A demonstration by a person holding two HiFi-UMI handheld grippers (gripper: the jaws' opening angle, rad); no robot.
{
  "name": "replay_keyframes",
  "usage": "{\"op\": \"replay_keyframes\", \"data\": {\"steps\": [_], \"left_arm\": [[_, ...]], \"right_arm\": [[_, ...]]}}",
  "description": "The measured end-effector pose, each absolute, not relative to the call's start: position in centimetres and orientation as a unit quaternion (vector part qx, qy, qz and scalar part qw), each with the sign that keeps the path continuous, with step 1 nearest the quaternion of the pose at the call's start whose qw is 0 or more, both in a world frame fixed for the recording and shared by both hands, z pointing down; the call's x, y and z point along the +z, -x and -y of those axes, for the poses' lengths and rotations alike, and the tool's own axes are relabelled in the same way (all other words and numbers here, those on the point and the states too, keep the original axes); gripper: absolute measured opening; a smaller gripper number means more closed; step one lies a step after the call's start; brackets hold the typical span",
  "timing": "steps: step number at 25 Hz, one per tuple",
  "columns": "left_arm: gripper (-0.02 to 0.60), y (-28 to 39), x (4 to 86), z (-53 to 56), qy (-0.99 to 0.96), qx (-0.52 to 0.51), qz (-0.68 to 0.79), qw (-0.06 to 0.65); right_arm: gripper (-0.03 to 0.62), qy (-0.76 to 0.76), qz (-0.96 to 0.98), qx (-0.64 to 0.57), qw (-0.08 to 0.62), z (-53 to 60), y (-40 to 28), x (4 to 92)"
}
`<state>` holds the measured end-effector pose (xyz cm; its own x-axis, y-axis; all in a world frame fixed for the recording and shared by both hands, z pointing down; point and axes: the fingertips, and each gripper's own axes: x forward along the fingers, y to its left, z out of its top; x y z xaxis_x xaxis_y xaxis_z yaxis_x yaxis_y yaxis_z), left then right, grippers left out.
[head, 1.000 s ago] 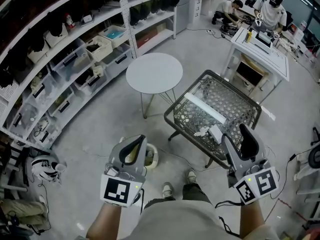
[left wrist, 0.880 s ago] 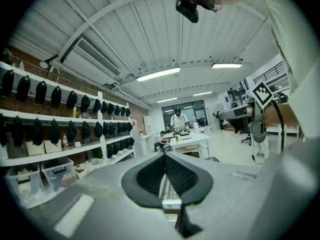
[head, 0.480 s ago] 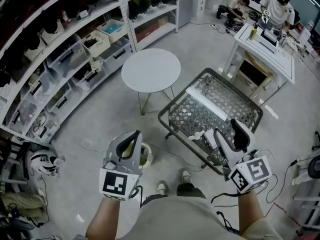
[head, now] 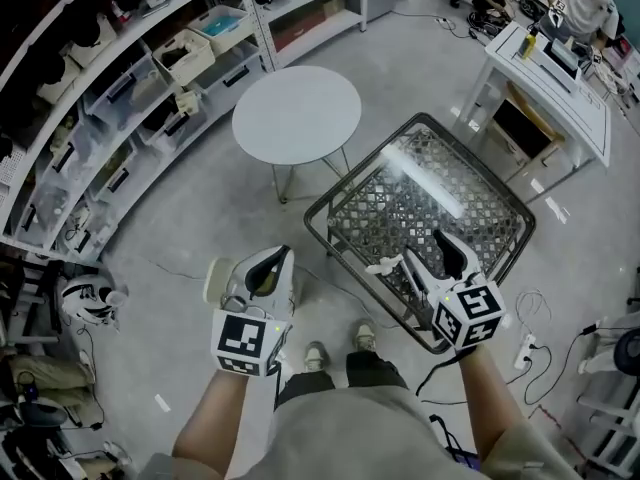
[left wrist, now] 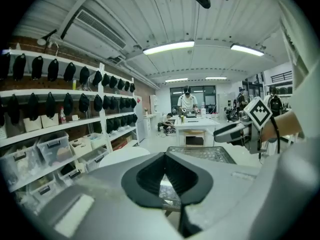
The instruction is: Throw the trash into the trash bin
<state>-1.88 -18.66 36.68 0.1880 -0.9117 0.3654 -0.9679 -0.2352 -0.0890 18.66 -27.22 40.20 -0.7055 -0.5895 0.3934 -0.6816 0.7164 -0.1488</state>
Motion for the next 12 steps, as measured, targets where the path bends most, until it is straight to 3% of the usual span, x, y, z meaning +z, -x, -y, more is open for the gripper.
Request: {"op": "replay_keyframes", "data": {"steps": [12], "left_arm": [[0.003,0.1,46.6,21.3,-0.744,0.209,0.609,0.18]], "right_arm": [[0.262,-0.295,0.89,0.2,0.285,28.2,-17.8,55.8]]}}
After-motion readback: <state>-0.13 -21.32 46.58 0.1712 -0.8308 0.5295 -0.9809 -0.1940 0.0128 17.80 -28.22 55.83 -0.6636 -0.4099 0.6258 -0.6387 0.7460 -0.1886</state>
